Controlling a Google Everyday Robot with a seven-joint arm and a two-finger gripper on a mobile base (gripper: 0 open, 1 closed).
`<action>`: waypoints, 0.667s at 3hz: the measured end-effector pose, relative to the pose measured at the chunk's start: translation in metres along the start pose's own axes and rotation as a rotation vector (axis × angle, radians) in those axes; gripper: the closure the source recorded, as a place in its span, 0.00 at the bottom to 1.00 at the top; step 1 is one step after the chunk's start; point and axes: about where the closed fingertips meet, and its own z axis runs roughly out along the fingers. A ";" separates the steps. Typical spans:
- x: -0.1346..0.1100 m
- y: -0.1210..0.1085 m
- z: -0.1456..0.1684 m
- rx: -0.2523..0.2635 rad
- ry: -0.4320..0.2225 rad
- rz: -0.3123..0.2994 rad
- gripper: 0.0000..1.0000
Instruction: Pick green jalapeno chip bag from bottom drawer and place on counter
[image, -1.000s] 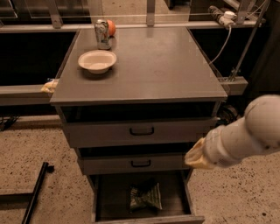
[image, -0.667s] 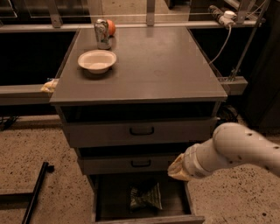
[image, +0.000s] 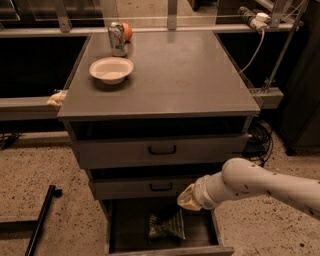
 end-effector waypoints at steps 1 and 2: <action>0.000 0.000 0.000 0.000 0.000 0.000 1.00; 0.016 0.006 0.020 -0.007 -0.004 -0.021 1.00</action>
Offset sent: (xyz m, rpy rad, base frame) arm -0.0127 -0.0016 -0.0655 0.0013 -0.0237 0.0487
